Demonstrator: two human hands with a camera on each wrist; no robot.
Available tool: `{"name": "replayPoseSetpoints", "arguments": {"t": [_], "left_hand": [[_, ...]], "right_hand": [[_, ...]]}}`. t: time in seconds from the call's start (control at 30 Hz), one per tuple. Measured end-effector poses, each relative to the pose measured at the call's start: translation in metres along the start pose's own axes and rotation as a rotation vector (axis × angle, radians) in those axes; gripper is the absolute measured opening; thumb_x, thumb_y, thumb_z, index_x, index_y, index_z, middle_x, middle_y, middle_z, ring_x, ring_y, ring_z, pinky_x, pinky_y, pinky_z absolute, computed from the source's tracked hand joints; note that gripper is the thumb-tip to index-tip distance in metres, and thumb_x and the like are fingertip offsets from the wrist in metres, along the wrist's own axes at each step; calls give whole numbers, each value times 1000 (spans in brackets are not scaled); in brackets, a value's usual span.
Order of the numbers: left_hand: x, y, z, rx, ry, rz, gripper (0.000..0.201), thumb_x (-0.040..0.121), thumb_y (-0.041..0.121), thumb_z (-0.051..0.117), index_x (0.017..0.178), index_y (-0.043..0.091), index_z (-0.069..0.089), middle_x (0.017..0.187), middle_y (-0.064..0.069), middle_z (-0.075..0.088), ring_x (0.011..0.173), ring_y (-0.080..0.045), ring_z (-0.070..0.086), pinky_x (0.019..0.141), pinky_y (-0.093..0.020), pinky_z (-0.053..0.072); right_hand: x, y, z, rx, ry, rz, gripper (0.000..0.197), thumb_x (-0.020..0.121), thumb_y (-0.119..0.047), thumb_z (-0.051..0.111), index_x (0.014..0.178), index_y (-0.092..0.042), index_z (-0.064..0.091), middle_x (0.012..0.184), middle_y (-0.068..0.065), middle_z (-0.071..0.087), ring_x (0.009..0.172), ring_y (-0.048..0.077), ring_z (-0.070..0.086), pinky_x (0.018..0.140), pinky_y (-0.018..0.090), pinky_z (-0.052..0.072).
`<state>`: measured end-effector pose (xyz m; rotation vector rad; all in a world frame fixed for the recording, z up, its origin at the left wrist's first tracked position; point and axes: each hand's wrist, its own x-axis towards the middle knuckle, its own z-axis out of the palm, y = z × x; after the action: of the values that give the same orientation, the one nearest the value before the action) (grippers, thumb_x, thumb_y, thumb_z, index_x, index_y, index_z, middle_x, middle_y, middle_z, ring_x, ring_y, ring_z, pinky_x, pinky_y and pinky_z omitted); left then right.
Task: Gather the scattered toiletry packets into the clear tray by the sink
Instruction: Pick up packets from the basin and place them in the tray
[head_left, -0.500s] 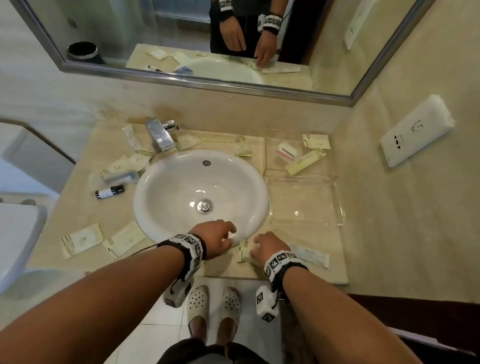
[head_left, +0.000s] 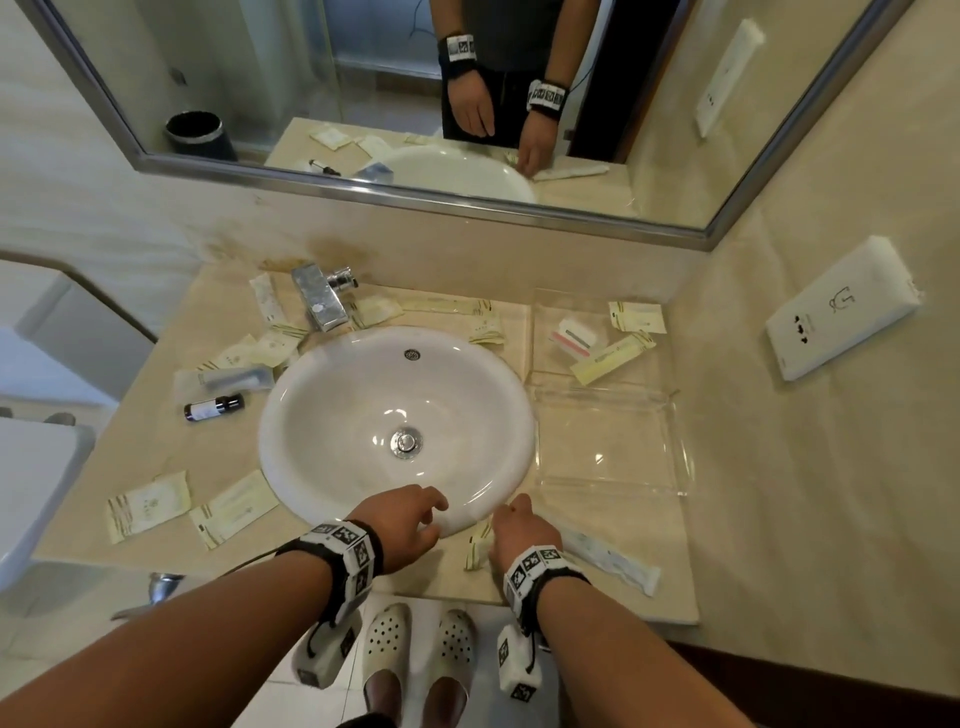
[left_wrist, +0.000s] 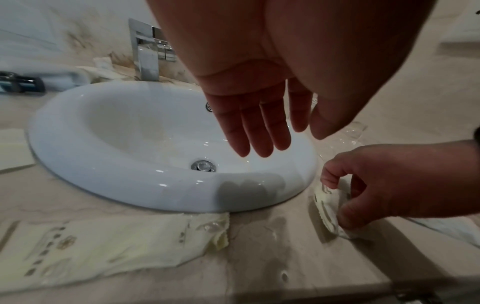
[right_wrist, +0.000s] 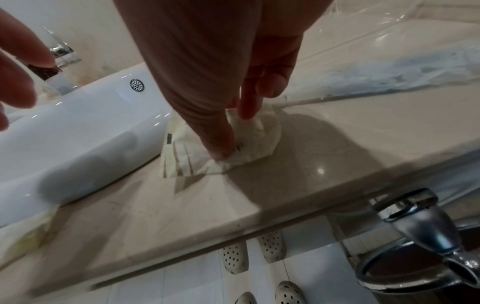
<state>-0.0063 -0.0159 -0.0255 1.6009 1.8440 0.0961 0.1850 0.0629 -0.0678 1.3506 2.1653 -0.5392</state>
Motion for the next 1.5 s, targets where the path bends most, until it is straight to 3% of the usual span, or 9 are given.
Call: {"name": "replayPoseSetpoints", "arguments": {"t": [0.33, 0.5, 0.63, 0.83, 0.93, 1.03, 1.17, 1.37, 1.5], "left_hand": [[18, 16, -16, -2, 48, 39, 36, 92, 45, 50, 127, 37, 50, 104, 21, 53, 86, -3, 53, 83, -21, 43], [36, 37, -30, -10, 27, 89, 41, 92, 46, 53, 131, 34, 48, 110, 17, 56, 89, -4, 54, 85, -20, 43], [42, 48, -36, 28, -9, 135, 48, 91, 48, 53, 135, 32, 44, 122, 11, 60, 104, -11, 60, 92, -27, 46], [53, 51, -45, -42, 10, 118, 35, 92, 39, 50, 126, 29, 50, 111, 2, 68, 100, -18, 63, 87, -33, 49], [59, 52, -56, -110, 51, 111, 23, 91, 31, 55, 112, 24, 59, 103, 4, 68, 99, -18, 62, 83, -30, 46], [65, 51, -64, -218, 66, 100, 10, 88, 25, 58, 97, 23, 62, 89, 7, 66, 88, -16, 61, 76, -29, 44], [74, 46, -65, -497, 68, 73, 12, 79, 29, 60, 88, 22, 64, 73, 1, 72, 73, -20, 69, 72, -38, 57], [91, 59, -58, -584, 48, 63, 6, 86, 22, 64, 90, 26, 61, 74, -2, 72, 68, -19, 71, 73, -43, 59], [105, 74, -60, -535, 29, 33, 8, 87, 25, 66, 91, 25, 59, 72, 0, 72, 66, -14, 71, 73, -36, 59]], "right_hand": [[-8, 15, -15, -7, 24, -171, 36, 93, -32, 60, 123, -14, 54, 118, 9, 64, 109, 30, 63, 88, 39, 51], [-20, 25, -47, 63, 91, -182, 25, 92, -31, 55, 113, -17, 52, 106, 10, 65, 99, 32, 62, 79, 35, 45], [-25, 25, -69, 209, 194, -169, 18, 91, -31, 54, 108, -27, 51, 89, -2, 57, 80, 23, 54, 71, 31, 42], [-27, 14, -97, 327, 281, -135, 24, 90, -36, 55, 113, -30, 53, 85, -7, 57, 78, 21, 55, 69, 30, 40], [-25, 12, -105, 365, 297, -113, 26, 88, -37, 57, 114, -32, 53, 89, -7, 60, 89, 24, 63, 71, 30, 42], [-23, 11, -108, 442, 335, -33, 39, 86, -42, 62, 123, -37, 54, 116, -9, 61, 100, 17, 64, 84, 30, 47], [-19, 16, -104, 646, 356, 139, 65, 80, -57, 62, 140, -39, 42, 127, -7, 47, 110, 18, 59, 87, 30, 45], [-7, 27, -100, 1068, 368, 199, 48, 82, -22, 66, 130, -23, 58, 113, -1, 68, 96, 15, 66, 86, 38, 59], [8, 47, -105, 1153, 383, 210, 42, 85, -18, 65, 126, -22, 61, 106, 1, 71, 88, 20, 72, 76, 35, 61]]}}
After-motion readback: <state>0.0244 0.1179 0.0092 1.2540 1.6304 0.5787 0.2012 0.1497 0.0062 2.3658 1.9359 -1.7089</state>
